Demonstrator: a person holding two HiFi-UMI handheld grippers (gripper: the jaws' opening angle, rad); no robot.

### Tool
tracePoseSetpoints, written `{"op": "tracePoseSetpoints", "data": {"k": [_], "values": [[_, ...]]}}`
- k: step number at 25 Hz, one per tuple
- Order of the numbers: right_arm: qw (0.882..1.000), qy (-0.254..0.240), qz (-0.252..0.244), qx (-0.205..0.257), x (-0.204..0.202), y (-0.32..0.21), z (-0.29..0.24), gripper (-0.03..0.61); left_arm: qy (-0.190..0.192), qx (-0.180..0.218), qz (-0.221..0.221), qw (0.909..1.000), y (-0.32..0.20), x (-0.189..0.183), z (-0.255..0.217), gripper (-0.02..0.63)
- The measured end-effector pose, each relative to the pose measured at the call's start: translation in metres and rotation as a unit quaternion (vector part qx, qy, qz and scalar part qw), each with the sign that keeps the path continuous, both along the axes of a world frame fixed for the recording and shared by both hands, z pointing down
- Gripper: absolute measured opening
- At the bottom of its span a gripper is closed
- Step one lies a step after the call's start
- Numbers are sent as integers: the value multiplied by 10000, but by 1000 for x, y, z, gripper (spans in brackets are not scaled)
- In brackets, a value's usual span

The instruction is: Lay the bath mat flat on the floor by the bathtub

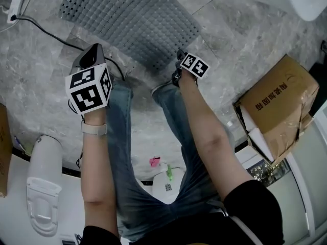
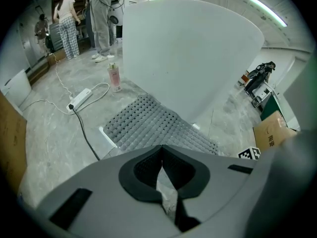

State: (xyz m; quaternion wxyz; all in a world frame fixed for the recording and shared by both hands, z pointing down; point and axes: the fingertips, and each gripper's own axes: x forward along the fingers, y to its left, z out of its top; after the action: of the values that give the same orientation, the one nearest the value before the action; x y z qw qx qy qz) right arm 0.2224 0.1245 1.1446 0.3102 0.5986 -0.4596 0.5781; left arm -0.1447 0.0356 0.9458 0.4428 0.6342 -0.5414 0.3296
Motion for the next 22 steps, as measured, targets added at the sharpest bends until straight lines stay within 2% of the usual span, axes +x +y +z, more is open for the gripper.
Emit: {"op": "tracePoseSetpoints", "data": {"k": [3, 4, 7, 9, 14, 19, 22], "values": [[9996, -25, -269, 80, 0, -13, -28, 38, 76, -23, -30, 10000, 5, 14, -9, 18], [9990, -81, -426, 111, -3, -17, -38, 26, 164, 3, -63, 9998, 7, 19, -14, 18], [9930, -416, -1090, 158, -23, -28, -72, 26, 431, 78, -139, 9989, 11, 33, -41, 18], [9866, -571, -1510, 223, -34, -37, -99, 25, 455, 73, -99, 9989, 13, 39, -60, 18], [9721, -969, -2097, 418, -65, -67, -166, 25, 489, 232, -106, 9985, 2, 36, -109, 18], [9438, -1294, -2905, 900, -109, -99, -257, 25, 503, 374, -114, 9980, -9, 25, -157, 18], [9312, -1444, -3136, 1170, -128, -110, -316, 25, 514, 553, -58, 9971, -13, 23, -193, 18]]}}
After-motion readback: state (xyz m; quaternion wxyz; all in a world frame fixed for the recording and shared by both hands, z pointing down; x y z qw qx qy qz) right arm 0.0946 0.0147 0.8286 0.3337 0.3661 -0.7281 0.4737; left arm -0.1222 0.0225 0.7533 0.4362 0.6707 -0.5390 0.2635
